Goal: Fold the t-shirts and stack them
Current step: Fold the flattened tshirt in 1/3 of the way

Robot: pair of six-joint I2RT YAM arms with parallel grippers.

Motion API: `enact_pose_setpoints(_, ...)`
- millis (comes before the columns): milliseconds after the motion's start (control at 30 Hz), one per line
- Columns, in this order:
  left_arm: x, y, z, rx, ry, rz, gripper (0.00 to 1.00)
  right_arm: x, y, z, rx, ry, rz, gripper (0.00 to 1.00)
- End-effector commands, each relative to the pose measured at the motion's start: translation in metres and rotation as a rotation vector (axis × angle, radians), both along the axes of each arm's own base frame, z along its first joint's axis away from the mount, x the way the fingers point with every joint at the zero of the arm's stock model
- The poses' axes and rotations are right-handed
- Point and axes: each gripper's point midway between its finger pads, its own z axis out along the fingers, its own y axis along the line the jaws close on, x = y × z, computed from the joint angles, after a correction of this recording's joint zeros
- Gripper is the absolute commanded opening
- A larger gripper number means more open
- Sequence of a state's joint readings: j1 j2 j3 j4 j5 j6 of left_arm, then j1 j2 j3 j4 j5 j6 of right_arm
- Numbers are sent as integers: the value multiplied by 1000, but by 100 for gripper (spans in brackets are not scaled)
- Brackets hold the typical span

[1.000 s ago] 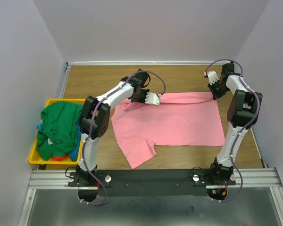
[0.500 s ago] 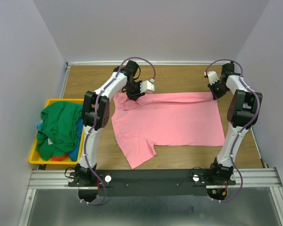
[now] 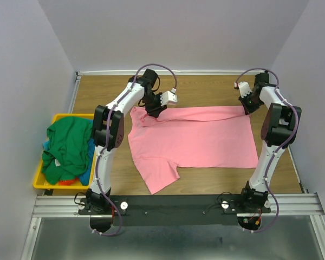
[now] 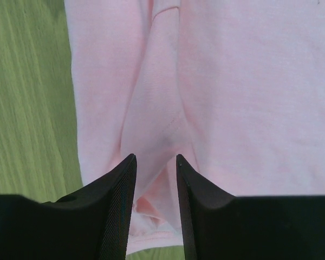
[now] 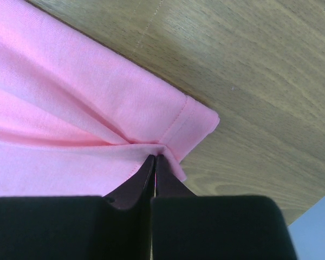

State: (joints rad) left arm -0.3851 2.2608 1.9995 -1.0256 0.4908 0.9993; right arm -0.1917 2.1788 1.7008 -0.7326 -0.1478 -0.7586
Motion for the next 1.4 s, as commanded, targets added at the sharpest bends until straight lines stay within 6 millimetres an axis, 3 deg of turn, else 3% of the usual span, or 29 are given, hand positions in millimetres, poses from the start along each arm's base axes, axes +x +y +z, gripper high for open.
enact_pose_setpoints(0, -8, -6, 52, -88, -94, -31, 37, -15, -4, -19, 1, 79, -23, 8)
enact_pose_setpoints(67, -27, -8, 48, -45, -83, -112, 22, -16, -4, -19, -1, 81, -24, 8)
enact_pose_setpoints(100, -35, -10, 44, -26, -68, -139, 19, -16, -4, -20, 2, 84, -25, 8)
enact_pose_setpoints(267, -64, -17, 16, 25, 28, -195, 16, -14, -4, -21, 4, 83, -30, 7)
enact_pose_setpoints(500, -44, -24, -21, 57, 86, -147, 16, -13, -4, -22, 6, 85, -39, 7)
enact_pose_setpoints(667, 5, -21, -11, 27, 13, -50, 16, -14, -4, -21, 4, 84, -40, 7)
enact_pose_setpoints(800, 24, -19, -6, 13, -27, -14, 18, -15, -4, -22, 7, 88, -41, 7)
enact_pose_setpoints(1067, 20, -16, -17, 18, -16, -10, 30, -16, -3, -25, 12, 94, -43, 7)
enact_pose_setpoints(1367, 19, -20, -11, -6, -22, -13, 44, -16, -3, -25, 12, 96, -43, 7)
